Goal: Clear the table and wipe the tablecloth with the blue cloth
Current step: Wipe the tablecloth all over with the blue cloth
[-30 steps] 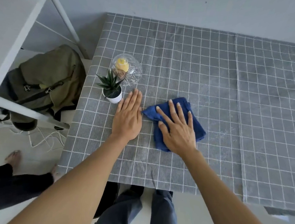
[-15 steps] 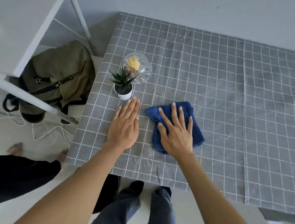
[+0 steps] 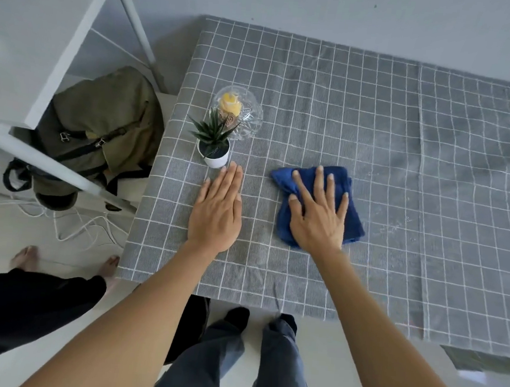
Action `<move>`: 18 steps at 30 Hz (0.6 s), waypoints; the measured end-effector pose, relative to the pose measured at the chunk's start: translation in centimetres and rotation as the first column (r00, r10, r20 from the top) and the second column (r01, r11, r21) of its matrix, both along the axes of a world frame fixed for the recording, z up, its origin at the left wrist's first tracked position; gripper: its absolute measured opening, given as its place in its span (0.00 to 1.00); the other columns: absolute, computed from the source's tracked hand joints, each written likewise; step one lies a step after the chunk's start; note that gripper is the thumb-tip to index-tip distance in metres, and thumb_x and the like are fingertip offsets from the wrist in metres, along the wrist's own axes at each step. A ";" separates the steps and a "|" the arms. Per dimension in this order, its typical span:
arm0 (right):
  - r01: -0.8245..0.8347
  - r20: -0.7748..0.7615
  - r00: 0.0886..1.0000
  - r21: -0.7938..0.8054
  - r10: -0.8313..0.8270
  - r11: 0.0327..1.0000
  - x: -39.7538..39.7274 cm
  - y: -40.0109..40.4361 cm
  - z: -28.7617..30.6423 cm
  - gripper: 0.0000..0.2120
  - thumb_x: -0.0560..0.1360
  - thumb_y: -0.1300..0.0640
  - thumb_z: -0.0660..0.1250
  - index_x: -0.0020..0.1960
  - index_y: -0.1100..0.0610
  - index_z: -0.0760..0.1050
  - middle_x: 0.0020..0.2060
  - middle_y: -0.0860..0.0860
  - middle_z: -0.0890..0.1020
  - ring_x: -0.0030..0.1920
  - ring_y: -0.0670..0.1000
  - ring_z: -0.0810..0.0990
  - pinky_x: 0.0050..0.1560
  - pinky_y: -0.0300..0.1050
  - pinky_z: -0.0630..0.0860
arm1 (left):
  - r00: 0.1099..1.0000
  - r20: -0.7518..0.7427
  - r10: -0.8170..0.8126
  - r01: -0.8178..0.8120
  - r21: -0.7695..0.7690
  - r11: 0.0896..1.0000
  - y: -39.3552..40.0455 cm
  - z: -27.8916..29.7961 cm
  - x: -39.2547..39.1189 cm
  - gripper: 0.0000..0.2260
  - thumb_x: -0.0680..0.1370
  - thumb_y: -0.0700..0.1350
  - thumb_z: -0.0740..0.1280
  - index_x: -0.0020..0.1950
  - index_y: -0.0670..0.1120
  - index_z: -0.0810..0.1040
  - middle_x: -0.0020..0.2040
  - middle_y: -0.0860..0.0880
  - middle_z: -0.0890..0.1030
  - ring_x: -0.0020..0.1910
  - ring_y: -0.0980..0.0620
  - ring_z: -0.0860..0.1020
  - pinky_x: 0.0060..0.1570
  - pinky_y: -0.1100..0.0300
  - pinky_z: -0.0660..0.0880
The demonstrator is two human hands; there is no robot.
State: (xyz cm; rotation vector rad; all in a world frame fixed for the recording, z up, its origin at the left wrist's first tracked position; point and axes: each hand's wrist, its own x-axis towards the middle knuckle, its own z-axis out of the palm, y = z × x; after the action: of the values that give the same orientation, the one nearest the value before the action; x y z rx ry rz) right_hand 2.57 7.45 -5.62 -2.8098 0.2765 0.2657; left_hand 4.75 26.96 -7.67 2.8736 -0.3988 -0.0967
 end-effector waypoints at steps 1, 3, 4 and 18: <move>-0.061 0.008 0.998 0.000 0.061 0.998 -0.6 0.7 -0.1 0.24 0.81 0.43 0.45 0.76 0.36 0.45 0.78 0.47 0.42 0.77 0.51 0.39 0.74 0.59 0.36 | 1.000 -0.001 0.000 0.000 -0.002 1.000 0.0 0.0 0.0 0.25 0.81 0.50 0.38 0.78 0.48 0.45 0.78 0.52 0.45 0.77 0.55 0.43 0.75 0.55 0.40; -0.163 0.019 0.986 -0.009 0.163 0.987 -1.5 1.5 -0.2 0.24 0.81 0.42 0.44 0.75 0.35 0.45 0.78 0.46 0.42 0.77 0.50 0.39 0.74 0.59 0.36 | 1.000 -0.004 -0.005 0.005 -0.003 1.000 -0.1 0.0 0.0 0.25 0.81 0.50 0.38 0.78 0.47 0.45 0.78 0.51 0.45 0.77 0.55 0.43 0.75 0.54 0.40; -0.190 0.021 0.981 -0.014 0.191 0.982 -1.7 1.6 -0.2 0.24 0.81 0.41 0.44 0.75 0.35 0.44 0.78 0.46 0.43 0.77 0.50 0.40 0.74 0.59 0.36 | 1.000 -0.004 -0.007 0.007 -0.004 1.000 -0.1 0.0 0.0 0.25 0.81 0.50 0.38 0.78 0.47 0.45 0.78 0.51 0.45 0.77 0.55 0.43 0.75 0.54 0.40; 0.053 -0.008 0.999 0.004 -0.053 0.999 -0.2 0.5 0.2 0.24 0.81 0.42 0.45 0.76 0.37 0.45 0.78 0.49 0.41 0.77 0.52 0.38 0.73 0.59 0.35 | 1.000 0.003 0.001 -0.001 -0.002 1.000 0.0 -0.2 0.0 0.24 0.81 0.49 0.40 0.78 0.47 0.45 0.78 0.51 0.45 0.77 0.54 0.43 0.75 0.53 0.42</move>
State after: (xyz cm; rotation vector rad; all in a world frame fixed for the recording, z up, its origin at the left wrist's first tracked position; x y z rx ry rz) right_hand 2.32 7.96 -5.41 -2.7935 0.3515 0.2655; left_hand 4.78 26.99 -7.90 2.8720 -0.3972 -0.0916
